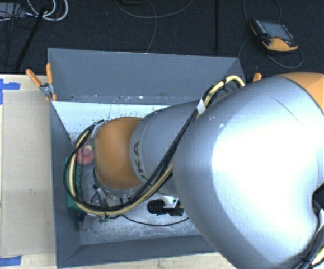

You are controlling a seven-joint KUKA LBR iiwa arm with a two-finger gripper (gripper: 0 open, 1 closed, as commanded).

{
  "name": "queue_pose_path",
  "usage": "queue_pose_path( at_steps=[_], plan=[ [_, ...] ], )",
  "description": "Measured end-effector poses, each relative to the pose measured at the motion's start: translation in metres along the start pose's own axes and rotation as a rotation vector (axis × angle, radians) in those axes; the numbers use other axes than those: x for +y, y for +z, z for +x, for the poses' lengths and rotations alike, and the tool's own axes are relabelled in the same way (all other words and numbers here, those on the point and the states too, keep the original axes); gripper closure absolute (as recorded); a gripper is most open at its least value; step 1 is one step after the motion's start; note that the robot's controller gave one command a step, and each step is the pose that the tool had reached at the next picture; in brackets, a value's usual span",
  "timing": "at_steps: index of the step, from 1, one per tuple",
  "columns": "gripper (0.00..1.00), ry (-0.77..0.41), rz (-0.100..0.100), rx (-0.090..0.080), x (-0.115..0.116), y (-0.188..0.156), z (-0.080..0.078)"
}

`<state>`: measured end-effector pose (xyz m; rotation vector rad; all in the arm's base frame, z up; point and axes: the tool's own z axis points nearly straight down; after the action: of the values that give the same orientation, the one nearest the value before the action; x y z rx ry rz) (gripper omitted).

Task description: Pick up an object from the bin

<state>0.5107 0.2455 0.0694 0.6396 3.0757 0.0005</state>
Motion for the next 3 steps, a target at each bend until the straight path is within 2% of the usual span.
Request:
queue_pose_path(
  at_steps=[1,2,3],
  plan=[
    [1.00,0.000,0.001,0.000,0.000,0.000,0.000],
    [1.00,-0.010,-0.004,-0.004,0.000,-0.096,0.002],
    [1.00,-0.017,-0.005,-0.007,0.010,-0.177,-0.022]
  ],
)
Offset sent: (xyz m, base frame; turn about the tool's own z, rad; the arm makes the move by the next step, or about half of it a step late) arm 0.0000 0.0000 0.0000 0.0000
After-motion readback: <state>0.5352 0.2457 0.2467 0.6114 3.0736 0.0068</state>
